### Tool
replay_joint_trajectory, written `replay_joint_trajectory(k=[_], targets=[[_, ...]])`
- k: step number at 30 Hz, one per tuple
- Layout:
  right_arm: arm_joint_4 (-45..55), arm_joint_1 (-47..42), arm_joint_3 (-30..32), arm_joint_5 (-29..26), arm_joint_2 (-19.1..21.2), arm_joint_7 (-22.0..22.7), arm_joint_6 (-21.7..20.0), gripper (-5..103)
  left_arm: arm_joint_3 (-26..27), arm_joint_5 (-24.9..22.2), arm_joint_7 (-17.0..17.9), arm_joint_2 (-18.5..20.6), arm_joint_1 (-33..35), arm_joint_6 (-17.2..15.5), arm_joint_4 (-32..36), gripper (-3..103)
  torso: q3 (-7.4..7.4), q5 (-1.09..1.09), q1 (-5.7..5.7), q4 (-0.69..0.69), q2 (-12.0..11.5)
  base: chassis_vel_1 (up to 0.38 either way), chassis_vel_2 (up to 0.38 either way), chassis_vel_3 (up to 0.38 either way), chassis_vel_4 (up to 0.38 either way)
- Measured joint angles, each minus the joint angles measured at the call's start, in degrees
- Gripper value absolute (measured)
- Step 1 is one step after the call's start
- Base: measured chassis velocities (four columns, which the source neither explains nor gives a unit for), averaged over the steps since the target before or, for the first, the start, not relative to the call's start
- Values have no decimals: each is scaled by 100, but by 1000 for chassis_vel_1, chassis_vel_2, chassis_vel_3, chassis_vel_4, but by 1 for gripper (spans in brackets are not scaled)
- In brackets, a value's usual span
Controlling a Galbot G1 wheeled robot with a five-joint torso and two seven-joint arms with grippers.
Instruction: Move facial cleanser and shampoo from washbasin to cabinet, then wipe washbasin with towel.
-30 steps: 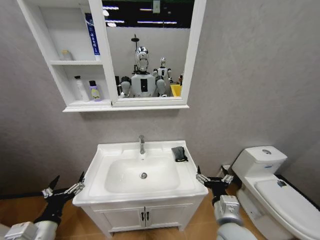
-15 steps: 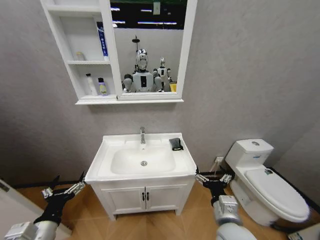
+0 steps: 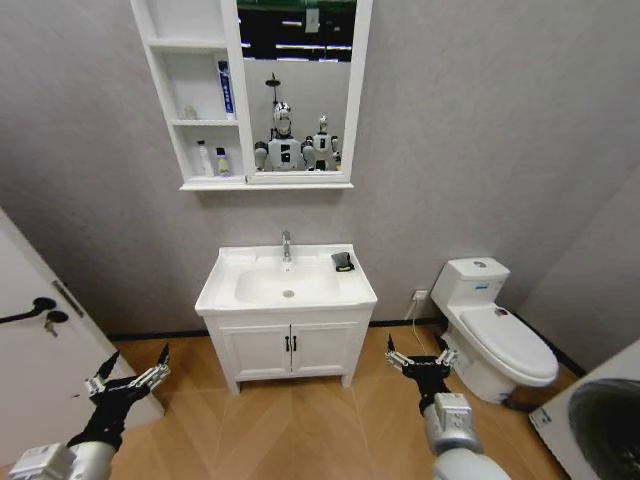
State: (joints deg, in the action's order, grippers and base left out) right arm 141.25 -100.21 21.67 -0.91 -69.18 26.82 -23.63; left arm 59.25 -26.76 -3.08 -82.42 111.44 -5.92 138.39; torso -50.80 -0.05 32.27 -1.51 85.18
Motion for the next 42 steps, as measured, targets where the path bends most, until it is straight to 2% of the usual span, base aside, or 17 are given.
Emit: replay_joint_trajectory(k=[2, 3, 4, 5, 6, 9, 10, 11, 14, 16, 18, 20, 27, 42], targets=[[3, -1, -1, 6, 10, -2, 0, 100, 0, 0, 1, 0, -1, 0, -1, 100, -1, -5, 1, -1, -1, 340, -369, -310, 355], [2, -1, -7, 10, 20, -4, 0, 100, -1, 0, 1, -1, 0, 0, 0, 100, -1, 11, 0, 0, -1, 361, -367, -310, 314], [2, -10, -18, 16, 21, -10, 0, 100, 1, 0, 1, 0, 0, 1, 2, 100, 0, 14, 0, -1, 0, 337, -350, -338, 314], [2, -10, -18, 16, 21, -10, 0, 100, 1, 0, 1, 0, 0, 1, 2, 100, 0, 14, 0, -1, 0, 337, -350, -338, 314], [3, -20, -33, 34, 19, -22, 4, 100, -1, 0, 0, 0, 0, 0, 0, 100, -1, -4, 1, 0, -1, 337, -363, -335, 368], [-31, -23, -50, 45, 6, -80, 94, 100, -1, 0, 0, 0, 0, 0, 1, 100, -2, 8, 3, 1, -2, 331, -330, -356, 350], [-116, -8, -51, 69, -16, -118, 278, 100, 0, 0, 0, 0, 0, 0, 2, 100, 0, 11, 0, -1, 0, 367, -366, -351, 344], [-172, 7, -45, 96, -25, -143, 378, 100, 0, 0, 0, -1, 0, 0, -1, 100, 0, -2, 0, 0, 0, 328, -366, -317, 352], [-230, 23, -44, 87, -39, -152, 484, 100, 0, 0, 0, -1, 1, 0, 1, 100, 0, 10, -2, 0, 0, 310, -291, -303, 331], [-268, 31, -45, 84, -56, -153, 520, 100, 1, 0, 0, -1, 1, 0, 1, 100, 2, 6, -5, 1, 3, 195, -137, -214, 178], [-290, 42, -45, 84, -71, -153, 530, 100, 1, 0, 2, -1, 1, 0, 0, 100, 2, -1, -4, 2, 2, 81, -51, -120, 123], [-332, 46, -44, 110, -93, -156, 534, 100, -1, 0, 0, 0, 0, 0, 1, 100, 1, 7, -4, -4, 2, 10, 25, -95, 22], [-367, 42, -52, 208, -119, -75, 454, 100, -1, 0, 0, 0, -1, 0, 0, 100, -4, 6, 9, 1, -5, -73, -5, 47, -29], [-367, 38, -51, 211, -120, -66, 443, 100, -1, 0, 0, -1, -1, 0, 0, 100, -1, 5, 1, 0, -1, -5, 11, 14, -8]])
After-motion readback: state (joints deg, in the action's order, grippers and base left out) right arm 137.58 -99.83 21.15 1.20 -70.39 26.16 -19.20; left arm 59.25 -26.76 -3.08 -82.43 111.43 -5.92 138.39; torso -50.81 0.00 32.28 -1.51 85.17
